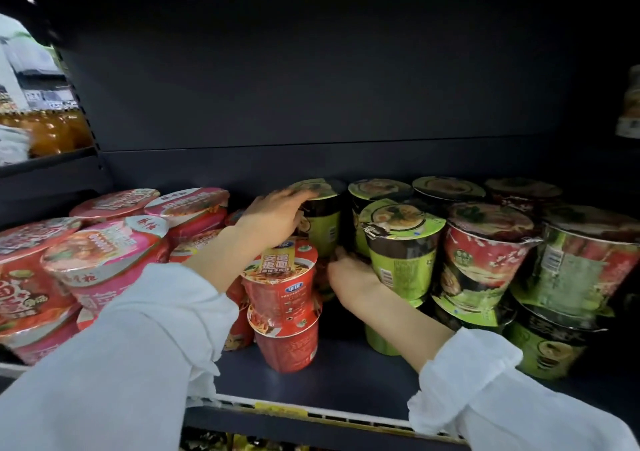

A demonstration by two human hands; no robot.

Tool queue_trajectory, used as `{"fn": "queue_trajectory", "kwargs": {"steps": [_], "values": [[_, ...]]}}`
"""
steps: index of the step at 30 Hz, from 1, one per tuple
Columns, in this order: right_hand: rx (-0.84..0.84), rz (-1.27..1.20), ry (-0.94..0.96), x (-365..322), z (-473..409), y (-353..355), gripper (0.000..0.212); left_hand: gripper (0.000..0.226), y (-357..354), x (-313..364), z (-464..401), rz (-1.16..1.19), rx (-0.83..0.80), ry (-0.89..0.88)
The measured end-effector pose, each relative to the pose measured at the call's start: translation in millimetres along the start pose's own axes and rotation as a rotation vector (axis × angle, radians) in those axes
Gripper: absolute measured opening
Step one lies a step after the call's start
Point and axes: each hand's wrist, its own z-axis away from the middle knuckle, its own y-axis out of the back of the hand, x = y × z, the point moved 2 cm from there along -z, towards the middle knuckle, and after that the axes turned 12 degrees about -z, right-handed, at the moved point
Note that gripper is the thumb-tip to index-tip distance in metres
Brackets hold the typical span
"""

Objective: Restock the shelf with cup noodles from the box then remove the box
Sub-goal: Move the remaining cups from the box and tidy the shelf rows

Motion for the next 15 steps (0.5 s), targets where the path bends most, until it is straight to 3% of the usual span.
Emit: {"fn": "queue_trajectory", "kwargs": {"steps": [6,10,15], "values": [[0.006,0.013,-0.030,1.0,-4.6,1.5,0.045,0.029,9.9,4.1,-6.8,0.040,0.116,0.032],[0.006,0.066,0.040,3.9,-0.6,0.2,0.052,0.035,7.5,2.5,-5.8,0.015,0.117,0.013],[0.028,0.100,0.037,1.1,-2.3,1.5,0.041,0.036,8.0,-0.5,2.0,-0.027,0.153,0.045]]}}
